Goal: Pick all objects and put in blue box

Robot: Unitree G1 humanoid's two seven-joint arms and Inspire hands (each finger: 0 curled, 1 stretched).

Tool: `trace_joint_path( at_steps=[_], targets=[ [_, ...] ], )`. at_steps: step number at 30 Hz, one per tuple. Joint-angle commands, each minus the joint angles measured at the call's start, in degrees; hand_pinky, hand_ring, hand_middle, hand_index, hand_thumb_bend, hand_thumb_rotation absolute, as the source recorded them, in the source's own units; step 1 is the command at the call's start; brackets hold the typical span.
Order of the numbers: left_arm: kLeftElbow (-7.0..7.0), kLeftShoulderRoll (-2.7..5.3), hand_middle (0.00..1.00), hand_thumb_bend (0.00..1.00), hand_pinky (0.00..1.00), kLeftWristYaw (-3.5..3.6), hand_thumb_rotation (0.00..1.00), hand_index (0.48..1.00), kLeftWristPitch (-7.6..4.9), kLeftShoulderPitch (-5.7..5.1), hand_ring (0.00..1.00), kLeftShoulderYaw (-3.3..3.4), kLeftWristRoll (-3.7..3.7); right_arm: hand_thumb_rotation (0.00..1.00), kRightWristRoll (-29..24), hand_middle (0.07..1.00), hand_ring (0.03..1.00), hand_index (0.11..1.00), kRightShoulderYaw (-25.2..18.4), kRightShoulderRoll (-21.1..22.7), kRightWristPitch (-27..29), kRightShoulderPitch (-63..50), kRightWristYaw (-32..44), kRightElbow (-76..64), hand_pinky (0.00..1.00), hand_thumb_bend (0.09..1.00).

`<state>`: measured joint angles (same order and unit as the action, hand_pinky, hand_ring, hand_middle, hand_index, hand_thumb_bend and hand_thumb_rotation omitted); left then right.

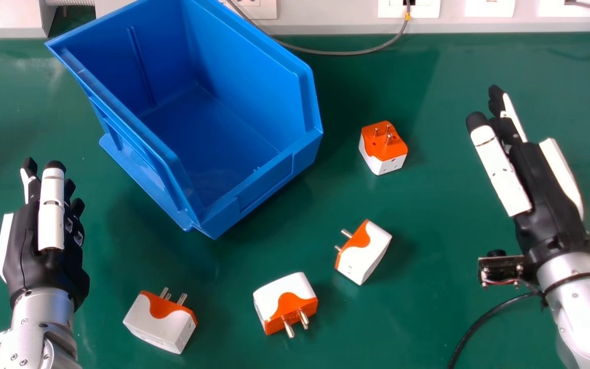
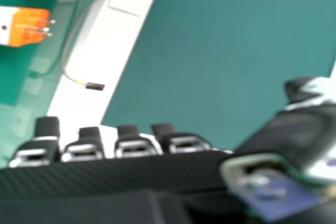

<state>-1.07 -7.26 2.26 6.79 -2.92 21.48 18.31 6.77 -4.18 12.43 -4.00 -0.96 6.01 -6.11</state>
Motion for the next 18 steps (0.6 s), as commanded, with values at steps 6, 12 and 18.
trace_joint_path(
  at_steps=[6, 12, 18],
  targets=[
    [0.61, 0.78, 1.00, 0.16, 1.00, -0.50, 0.83, 0.992, -1.72, 0.11, 1.00, -1.00, -1.39, 0.95, 0.75, 0.997, 1.000, 0.975, -0.60, 0.81, 3.36, 0.35, -1.41, 1.51, 0.94, 0.184],
    [0.07, 1.36, 1.00, 0.16, 1.00, -0.76, 0.83, 0.995, -2.16, 0.38, 1.00, -1.28, -1.34, 0.89, 2.37, 0.992, 0.999, 0.970, -0.22, 0.82, 3.36, 0.63, -2.66, 1.53, 0.94, 0.191],
    [0.26, 1.76, 1.00, 0.16, 1.00, -0.84, 0.85, 0.997, -2.31, 0.31, 1.00, -1.63, -1.56, 0.78, 5.66, 0.981, 0.987, 0.963, 0.82, 0.68, 1.65, 2.29, -4.30, 1.54, 0.92, 0.210]
  ],
)
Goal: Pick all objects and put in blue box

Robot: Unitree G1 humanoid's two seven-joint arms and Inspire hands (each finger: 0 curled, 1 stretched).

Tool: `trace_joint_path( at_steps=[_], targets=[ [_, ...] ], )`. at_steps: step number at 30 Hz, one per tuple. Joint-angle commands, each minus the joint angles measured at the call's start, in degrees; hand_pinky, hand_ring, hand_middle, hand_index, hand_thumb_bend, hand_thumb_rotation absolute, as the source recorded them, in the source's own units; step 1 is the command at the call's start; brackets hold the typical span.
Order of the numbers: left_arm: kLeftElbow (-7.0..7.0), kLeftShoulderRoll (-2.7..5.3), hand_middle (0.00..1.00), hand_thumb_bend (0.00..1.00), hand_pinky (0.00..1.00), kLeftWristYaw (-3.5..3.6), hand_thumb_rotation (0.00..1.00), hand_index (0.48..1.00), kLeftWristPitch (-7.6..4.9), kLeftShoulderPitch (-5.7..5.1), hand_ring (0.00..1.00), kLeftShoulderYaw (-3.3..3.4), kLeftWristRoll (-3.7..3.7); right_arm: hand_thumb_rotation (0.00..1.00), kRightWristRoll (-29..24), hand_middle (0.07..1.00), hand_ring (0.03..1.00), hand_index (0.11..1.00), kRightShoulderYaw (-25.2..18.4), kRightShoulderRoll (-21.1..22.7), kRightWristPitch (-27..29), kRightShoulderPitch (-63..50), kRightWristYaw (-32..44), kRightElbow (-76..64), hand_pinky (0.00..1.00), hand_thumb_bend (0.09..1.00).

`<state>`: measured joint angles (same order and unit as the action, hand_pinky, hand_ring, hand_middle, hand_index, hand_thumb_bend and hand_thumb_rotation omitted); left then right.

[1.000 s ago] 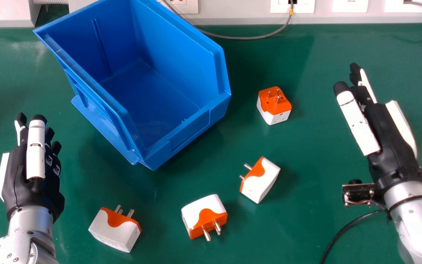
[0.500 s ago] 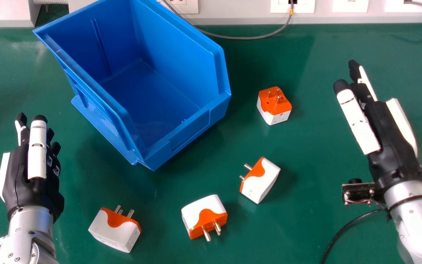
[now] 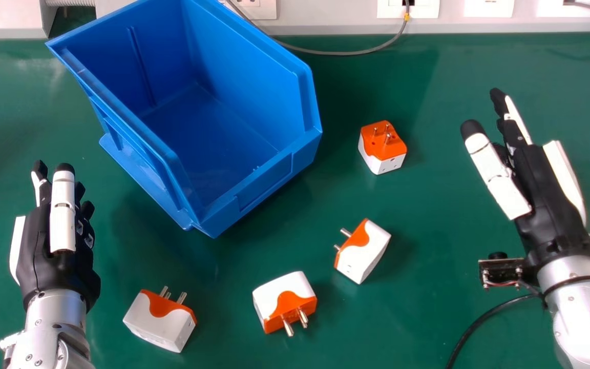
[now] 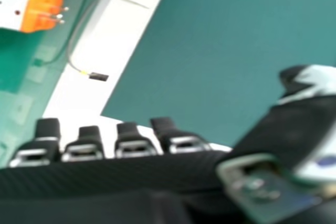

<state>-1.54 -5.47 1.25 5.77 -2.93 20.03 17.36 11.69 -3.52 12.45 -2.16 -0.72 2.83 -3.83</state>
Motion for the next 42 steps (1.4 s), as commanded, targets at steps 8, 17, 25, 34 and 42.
trace_joint_path(
  at_steps=[8, 17, 25, 34, 42],
  targets=[
    [0.77, -0.16, 1.00, 0.18, 1.00, -0.49, 0.86, 0.998, -0.94, 0.40, 1.00, -0.24, -0.54, 0.61, 9.57, 0.953, 0.954, 0.943, 4.81, 0.62, -4.48, 6.86, -4.81, 2.87, 0.87, 0.307],
    [0.11, -0.25, 1.00, 0.20, 1.00, -0.99, 0.87, 0.999, -0.85, 1.17, 1.00, -0.61, -0.70, 0.51, 18.40, 0.896, 0.889, 0.887, 9.53, 3.37, -9.65, 11.67, -4.41, 4.97, 0.77, 0.447],
    [-0.23, -0.33, 1.00, 0.21, 1.00, -1.08, 0.88, 0.999, -0.92, 1.64, 1.00, -0.54, -0.90, 0.52, 19.66, 0.862, 0.842, 0.857, 12.12, 4.04, -10.06, 16.77, -4.52, 11.82, 0.69, 0.540],
    [-0.56, -0.70, 1.00, 0.22, 1.00, -0.82, 0.88, 0.993, -1.12, 1.65, 1.00, -0.56, -1.19, 0.66, 22.80, 0.888, 0.868, 0.890, 16.00, 2.86, -11.70, 22.13, -8.21, 20.89, 0.74, 0.560],
    [-0.67, -0.85, 1.00, 0.22, 1.00, -0.96, 0.88, 0.991, -0.94, 1.93, 1.00, -0.67, -1.94, 0.76, 25.97, 0.901, 0.886, 0.904, 19.55, 1.63, -17.37, 28.53, -8.01, 29.02, 0.78, 0.577]
  ],
)
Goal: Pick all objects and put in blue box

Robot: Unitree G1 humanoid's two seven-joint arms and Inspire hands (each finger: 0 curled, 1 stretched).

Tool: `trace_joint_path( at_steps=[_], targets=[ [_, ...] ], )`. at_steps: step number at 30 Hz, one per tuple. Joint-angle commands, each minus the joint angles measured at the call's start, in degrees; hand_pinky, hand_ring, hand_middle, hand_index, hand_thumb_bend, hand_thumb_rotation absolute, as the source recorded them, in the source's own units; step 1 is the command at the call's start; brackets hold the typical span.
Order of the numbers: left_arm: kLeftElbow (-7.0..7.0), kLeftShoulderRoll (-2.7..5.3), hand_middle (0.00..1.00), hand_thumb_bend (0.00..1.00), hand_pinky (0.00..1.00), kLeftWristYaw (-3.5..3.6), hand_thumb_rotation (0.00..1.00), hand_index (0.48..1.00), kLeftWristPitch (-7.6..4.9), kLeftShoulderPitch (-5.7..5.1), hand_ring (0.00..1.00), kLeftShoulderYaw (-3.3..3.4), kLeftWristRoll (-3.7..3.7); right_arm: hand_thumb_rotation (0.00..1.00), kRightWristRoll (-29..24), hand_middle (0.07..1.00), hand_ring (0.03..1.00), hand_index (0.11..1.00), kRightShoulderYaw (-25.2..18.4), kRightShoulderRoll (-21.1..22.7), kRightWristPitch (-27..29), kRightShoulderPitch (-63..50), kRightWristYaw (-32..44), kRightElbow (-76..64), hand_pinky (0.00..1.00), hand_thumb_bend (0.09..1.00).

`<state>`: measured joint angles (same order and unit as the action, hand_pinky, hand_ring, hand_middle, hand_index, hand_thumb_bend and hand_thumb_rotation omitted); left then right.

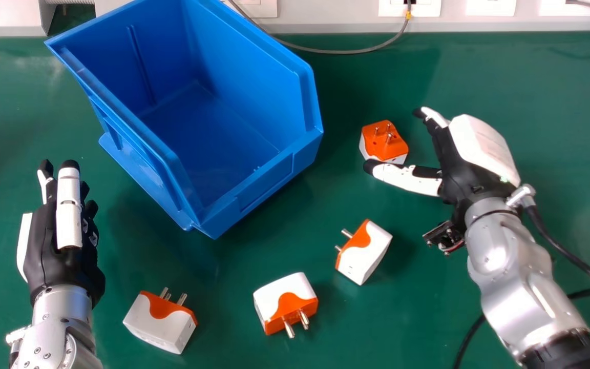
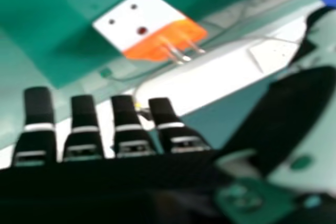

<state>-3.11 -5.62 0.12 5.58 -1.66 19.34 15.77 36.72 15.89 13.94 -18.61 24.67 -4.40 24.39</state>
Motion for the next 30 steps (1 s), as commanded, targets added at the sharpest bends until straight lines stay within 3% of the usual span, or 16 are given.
trace_joint_path(
  at_steps=[1, 11, 24, 26, 30],
  targets=[
    [0.71, -0.75, 1.00, 0.22, 1.00, 0.20, 0.88, 0.991, -0.79, 0.78, 1.00, 0.03, -0.43, 0.76, 1.08, 0.902, 0.885, 0.905, 0.47, -0.02, -1.50, 4.09, -0.73, 1.99, 0.78, 0.575],
    [0.14, -0.85, 1.00, 0.22, 1.00, 0.30, 0.89, 0.992, -0.61, 1.28, 1.00, 0.00, -0.45, 0.78, 2.37, 0.890, 0.866, 0.886, 4.96, -3.25, -7.34, 15.96, -1.70, 17.85, 0.75, 0.575],
    [-0.21, -0.70, 1.00, 0.24, 1.00, 0.14, 0.90, 0.991, -1.22, 1.02, 1.00, -0.21, -1.08, 0.78, 3.79, 0.855, 0.833, 0.847, 11.10, -6.26, -8.20, 23.77, -2.90, 30.67, 0.75, 0.577],
    [0.47, -0.49, 1.00, 0.24, 1.00, 0.02, 0.90, 0.991, -1.11, 0.66, 1.00, -0.34, -1.17, 0.78, 4.08, 0.852, 0.832, 0.843, 12.21, -6.63, -8.48, 24.24, -3.15, 31.42, 0.75, 0.576],
    [-0.13, -0.52, 0.99, 0.25, 1.00, 0.15, 0.90, 0.990, -1.40, 0.72, 1.00, -0.19, -1.25, 0.77, 4.29, 0.838, 0.824, 0.822, 14.01, -7.09, -8.23, 25.39, -3.43, 33.40, 0.75, 0.568]
  ],
)
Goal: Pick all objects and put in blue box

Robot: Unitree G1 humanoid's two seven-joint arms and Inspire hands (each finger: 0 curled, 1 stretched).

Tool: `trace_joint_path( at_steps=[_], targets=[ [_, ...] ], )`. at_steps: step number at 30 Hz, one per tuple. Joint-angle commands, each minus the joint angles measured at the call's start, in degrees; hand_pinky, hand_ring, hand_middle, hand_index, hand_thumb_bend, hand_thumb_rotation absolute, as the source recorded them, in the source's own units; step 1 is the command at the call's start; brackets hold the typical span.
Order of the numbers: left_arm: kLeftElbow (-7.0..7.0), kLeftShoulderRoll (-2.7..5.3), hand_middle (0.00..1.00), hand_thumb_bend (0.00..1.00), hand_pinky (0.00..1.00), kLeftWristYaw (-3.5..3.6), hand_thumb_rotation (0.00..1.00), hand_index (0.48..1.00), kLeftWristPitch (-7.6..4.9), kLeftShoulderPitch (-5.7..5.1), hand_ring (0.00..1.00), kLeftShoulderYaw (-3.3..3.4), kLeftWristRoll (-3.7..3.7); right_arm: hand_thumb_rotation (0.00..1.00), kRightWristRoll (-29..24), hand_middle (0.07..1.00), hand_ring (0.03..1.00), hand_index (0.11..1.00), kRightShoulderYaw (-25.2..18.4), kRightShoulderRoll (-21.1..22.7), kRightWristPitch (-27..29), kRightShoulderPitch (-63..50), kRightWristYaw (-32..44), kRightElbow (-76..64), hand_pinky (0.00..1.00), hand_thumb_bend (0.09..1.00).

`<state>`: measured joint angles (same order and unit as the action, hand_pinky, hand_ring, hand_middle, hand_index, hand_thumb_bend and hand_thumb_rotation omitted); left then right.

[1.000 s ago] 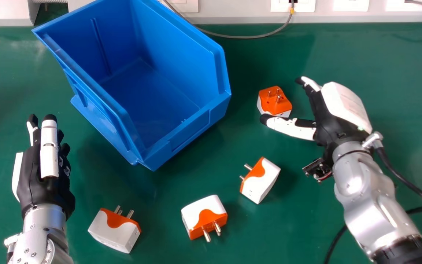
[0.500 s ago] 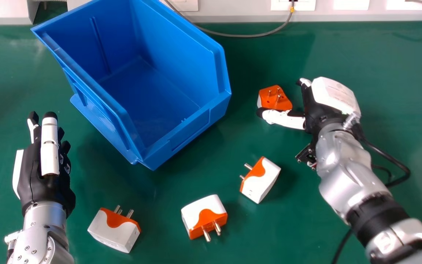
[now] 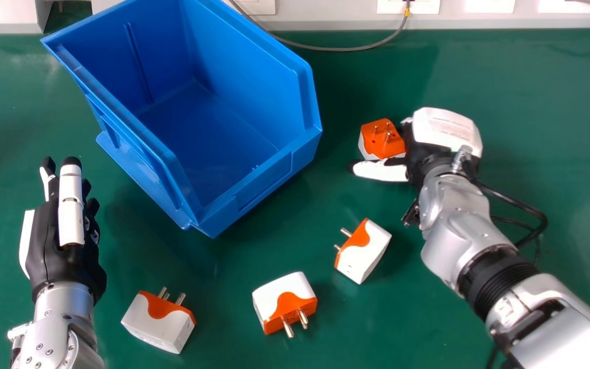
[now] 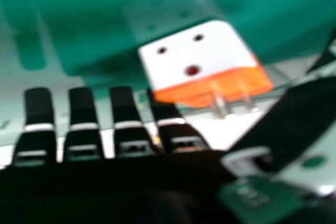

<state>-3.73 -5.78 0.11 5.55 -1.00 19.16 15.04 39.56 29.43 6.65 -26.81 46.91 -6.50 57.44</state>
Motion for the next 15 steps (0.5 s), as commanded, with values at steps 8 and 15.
trace_joint_path(
  at_steps=[8, 15],
  targets=[
    [1.72, 0.12, 0.99, 0.27, 1.00, -0.25, 0.91, 0.989, -0.85, -0.40, 0.99, -0.10, -0.81, 0.75, 2.98, 0.829, 0.819, 0.801, 3.82, -0.85, -0.04, 5.24, -0.18, 3.73, 0.74, 0.563],
    [1.86, 0.13, 0.99, 0.28, 1.00, -0.25, 0.92, 0.989, -0.95, -0.55, 0.99, -0.25, -1.03, 0.74, 3.50, 0.822, 0.810, 0.790, 5.82, -1.69, -0.57, 6.87, -0.37, 5.87, 0.74, 0.558]
  ],
)
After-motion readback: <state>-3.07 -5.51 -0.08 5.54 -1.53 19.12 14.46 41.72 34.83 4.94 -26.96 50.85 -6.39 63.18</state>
